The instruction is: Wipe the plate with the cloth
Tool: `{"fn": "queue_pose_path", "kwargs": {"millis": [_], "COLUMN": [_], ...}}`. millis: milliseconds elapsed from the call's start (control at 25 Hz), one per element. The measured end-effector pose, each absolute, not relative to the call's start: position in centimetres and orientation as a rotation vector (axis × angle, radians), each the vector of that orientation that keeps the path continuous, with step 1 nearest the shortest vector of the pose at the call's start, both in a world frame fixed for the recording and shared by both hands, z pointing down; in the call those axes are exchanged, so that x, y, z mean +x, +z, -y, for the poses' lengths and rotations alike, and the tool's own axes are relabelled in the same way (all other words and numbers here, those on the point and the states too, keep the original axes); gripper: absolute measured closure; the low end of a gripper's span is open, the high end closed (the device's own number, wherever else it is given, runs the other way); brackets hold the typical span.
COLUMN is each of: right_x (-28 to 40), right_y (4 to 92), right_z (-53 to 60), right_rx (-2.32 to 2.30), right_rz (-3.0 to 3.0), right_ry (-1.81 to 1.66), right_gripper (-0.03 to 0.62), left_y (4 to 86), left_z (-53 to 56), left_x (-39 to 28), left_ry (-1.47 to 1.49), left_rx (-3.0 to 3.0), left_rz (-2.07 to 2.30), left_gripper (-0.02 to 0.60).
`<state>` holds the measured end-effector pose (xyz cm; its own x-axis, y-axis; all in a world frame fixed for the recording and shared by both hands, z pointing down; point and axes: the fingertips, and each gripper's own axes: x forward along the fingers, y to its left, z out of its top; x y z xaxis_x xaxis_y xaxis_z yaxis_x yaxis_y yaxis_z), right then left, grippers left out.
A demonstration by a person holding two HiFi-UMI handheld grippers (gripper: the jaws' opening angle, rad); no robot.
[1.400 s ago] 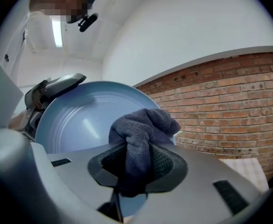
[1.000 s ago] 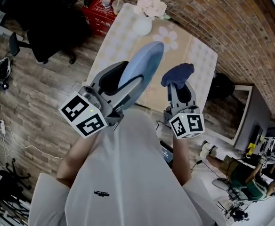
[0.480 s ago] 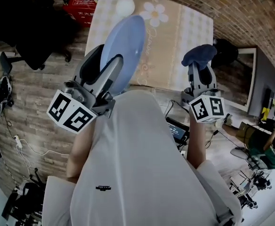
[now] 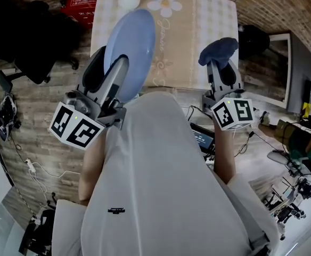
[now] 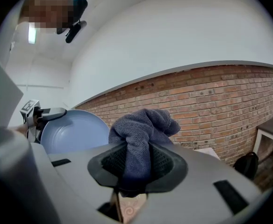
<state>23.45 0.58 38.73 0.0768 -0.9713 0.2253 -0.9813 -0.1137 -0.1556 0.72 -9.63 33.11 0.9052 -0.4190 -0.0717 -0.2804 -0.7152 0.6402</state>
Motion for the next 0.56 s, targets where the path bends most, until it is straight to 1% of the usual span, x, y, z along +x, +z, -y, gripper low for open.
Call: {"fn": "queue_pose_path", "kwargs": {"millis": [560], "right_x": [21.0], "right_y": [39.6], "right_z": [-0.1], "right_rx": [2.210], "right_rz": [2.092], "right_ry": [0.479], "right_gripper": [0.480], "left_y": [32.6], "left_z": [10.1], "left_x": [0.7], "left_ry": [-0.286], "left_rx": [2.406], "left_rz": [0.493], "left_gripper": [0.331]}}
